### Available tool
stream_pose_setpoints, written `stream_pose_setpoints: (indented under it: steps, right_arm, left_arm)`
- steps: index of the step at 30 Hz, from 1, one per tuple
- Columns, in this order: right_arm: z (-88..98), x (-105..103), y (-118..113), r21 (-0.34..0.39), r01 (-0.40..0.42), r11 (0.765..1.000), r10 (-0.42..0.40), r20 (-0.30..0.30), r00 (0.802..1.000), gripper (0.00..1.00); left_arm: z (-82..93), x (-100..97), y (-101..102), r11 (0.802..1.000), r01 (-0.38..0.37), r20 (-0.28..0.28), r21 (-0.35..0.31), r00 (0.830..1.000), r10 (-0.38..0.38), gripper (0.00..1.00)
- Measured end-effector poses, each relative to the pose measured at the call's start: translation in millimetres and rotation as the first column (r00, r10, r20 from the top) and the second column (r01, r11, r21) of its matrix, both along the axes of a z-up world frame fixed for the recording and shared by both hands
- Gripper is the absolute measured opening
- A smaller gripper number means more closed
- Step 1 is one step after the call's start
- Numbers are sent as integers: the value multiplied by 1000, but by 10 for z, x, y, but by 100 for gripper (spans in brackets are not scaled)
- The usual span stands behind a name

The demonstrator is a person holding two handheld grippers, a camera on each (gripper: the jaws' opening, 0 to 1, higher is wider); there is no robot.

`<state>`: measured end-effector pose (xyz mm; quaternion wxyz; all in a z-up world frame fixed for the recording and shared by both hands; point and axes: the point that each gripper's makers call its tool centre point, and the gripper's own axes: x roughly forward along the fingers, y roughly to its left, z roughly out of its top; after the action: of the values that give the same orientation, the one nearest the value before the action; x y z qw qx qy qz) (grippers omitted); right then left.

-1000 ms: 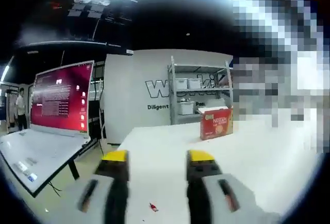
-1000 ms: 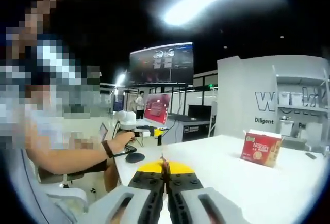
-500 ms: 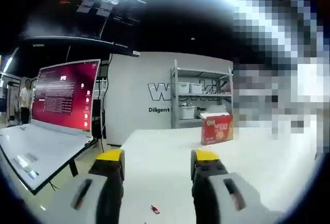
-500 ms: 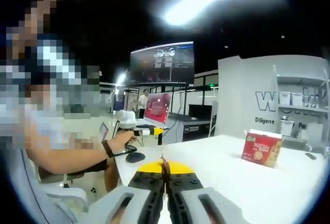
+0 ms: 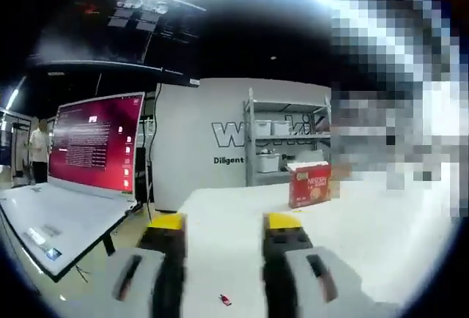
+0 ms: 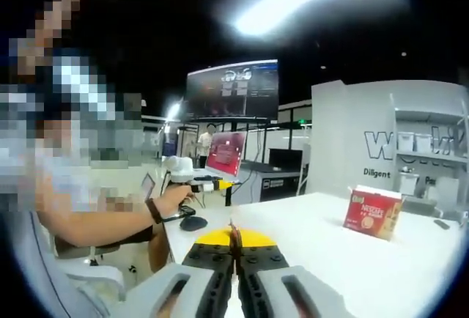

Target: Tear open the coffee pouch, take out the coffee, and pour the coffee from the pouch into the cup

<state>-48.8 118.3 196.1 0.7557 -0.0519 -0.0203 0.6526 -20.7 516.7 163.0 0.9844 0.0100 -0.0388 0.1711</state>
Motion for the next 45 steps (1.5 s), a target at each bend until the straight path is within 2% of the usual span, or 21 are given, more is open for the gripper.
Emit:
stream_pose_setpoints:
  steps: [1,2,3,4,6,8,15,17,19,20,21,23,26,34,36,38,39,40,42,43,45]
  right_arm:
    - [-1,-3,-1,0,-1,1000,1,0,1000,1]
    - [-1,-5,-4,-1,-1,1000,1,2,1000,1]
    - [1,-5,-7,0,0,1000,0,3,1000,1]
    - [4,-1,-14,2,0,1000,0,2,1000,1]
    - [5,7,-22,2,2,1000,-2,2,1000,1]
    - [10,11,-32,4,3,1000,-3,2,1000,1]
    - [10,5,-17,7,-2,1000,2,1,1000,1]
    - [16,4,-22,8,-2,1000,2,2,1000,1]
    - [18,16,-33,9,1,1000,-1,2,1000,1]
    - [16,19,-35,8,2,1000,-2,1,1000,1]
    - [13,21,-36,8,3,1000,-3,1,1000,1]
    - [7,16,-36,7,2,1000,-2,0,1000,1]
    - [3,6,-32,6,0,1000,0,0,1000,1]
    - [9,6,-25,7,-2,1000,2,0,1000,1]
    - [11,3,-25,8,-3,1000,3,0,1000,1]
    - [5,4,-27,6,-2,1000,2,-1,1000,1]
    - [4,5,-28,6,-1,1000,1,-1,1000,1]
    - [4,6,-30,7,-1,1000,1,-2,1000,1]
    - [7,11,-35,8,1,1000,-1,-2,1000,1]
    - [9,12,-36,8,1,1000,-1,-2,1000,1]
    - [11,11,-32,7,0,1000,0,-2,1000,1]
  left_arm:
    - [-16,-4,-73,997,38,12,-70,999,-37,3]
    - [52,6,-57,990,55,72,-131,996,-46,2]
    - [33,15,-78,975,83,89,-208,994,-66,1]
    - [37,17,-51,972,74,97,-224,994,-53,1]
    - [-3,62,-32,983,56,43,-176,998,-49,0]
    - [8,96,-62,987,49,35,-154,998,-44,0]
    - [75,103,-71,991,41,54,-127,998,-35,1]
    - [117,92,-36,999,15,62,-47,998,-12,3]
    - [91,57,-39,1000,-23,33,19,999,23,4]
    - [66,63,-28,999,-34,18,34,999,33,7]
    - [66,64,-41,999,-34,27,26,999,33,18]
    - [72,79,11,999,-42,52,4,998,42,57]
    - [68,104,89,995,-82,58,50,995,79,93]
    - [23,89,96,994,-84,44,64,996,81,95]
    - [29,80,86,996,-74,52,48,996,72,92]
    - [-12,51,37,998,-51,32,21,998,51,60]
    - [-35,37,-7,1000,-28,20,7,999,27,38]
    - [-46,10,-10,999,-33,5,21,999,33,10]
    - [-37,-9,-20,998,-40,6,37,999,40,3]
    - [-80,27,-78,1000,3,-10,-12,1000,-3,3]
    - [-66,49,-112,995,54,22,-89,998,-52,1]
